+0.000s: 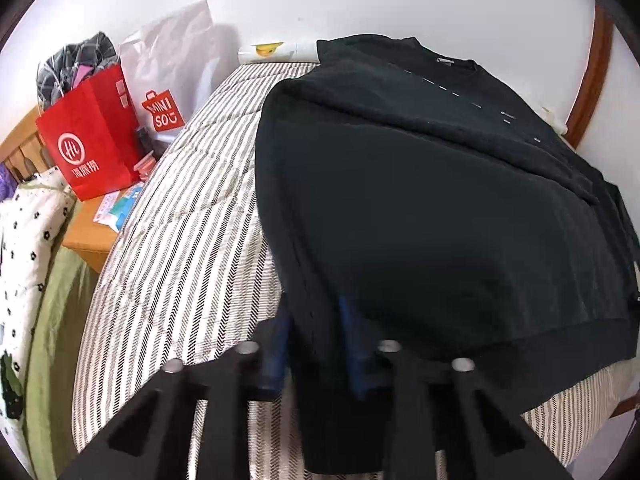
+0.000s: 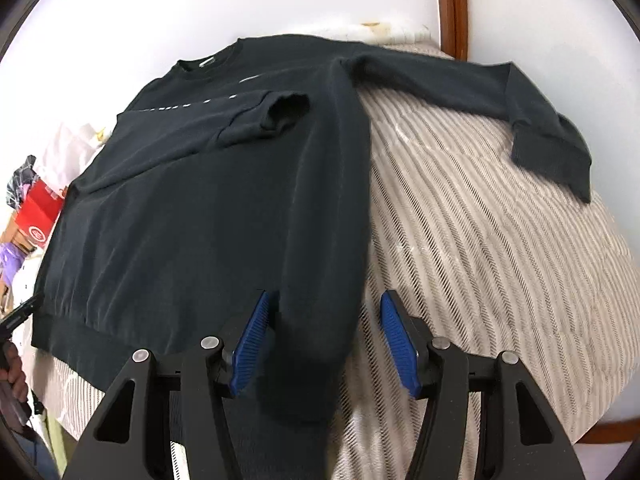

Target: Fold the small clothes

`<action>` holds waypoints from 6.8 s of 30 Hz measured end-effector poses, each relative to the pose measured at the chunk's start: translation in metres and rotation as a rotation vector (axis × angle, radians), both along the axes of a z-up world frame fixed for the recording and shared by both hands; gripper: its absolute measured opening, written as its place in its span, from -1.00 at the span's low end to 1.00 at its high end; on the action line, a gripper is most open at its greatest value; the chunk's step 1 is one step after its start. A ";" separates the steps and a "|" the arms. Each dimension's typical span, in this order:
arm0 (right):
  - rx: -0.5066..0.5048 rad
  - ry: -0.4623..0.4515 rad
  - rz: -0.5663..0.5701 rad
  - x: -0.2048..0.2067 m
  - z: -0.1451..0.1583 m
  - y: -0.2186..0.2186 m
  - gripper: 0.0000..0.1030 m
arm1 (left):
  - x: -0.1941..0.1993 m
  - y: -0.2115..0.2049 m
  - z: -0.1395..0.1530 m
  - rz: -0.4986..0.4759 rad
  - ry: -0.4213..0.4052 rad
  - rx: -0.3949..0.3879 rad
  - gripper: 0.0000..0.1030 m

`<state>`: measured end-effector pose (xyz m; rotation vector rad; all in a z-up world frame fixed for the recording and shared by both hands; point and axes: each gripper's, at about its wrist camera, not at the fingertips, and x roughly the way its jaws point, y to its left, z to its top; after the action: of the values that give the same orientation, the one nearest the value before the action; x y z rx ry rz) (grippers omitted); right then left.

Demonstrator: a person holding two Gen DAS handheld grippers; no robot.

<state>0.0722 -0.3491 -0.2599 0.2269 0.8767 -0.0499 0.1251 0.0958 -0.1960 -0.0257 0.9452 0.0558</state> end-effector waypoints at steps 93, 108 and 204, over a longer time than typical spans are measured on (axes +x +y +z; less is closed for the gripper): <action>0.088 -0.048 0.546 0.457 0.083 0.390 -0.26 | 0.144 0.084 0.007 -0.050 0.025 -0.079 0.04; -0.183 0.030 0.260 0.211 0.058 0.103 -0.12 | 0.072 0.044 0.044 -0.043 -0.004 -0.108 0.27; -0.099 -0.147 0.321 0.197 0.101 0.162 -0.20 | 0.105 0.005 0.046 -0.092 -0.010 -0.188 0.26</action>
<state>0.2691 -0.1867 -0.1587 -0.0045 0.7535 0.2192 0.2301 0.1010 -0.1501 -0.1562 0.9383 -0.1184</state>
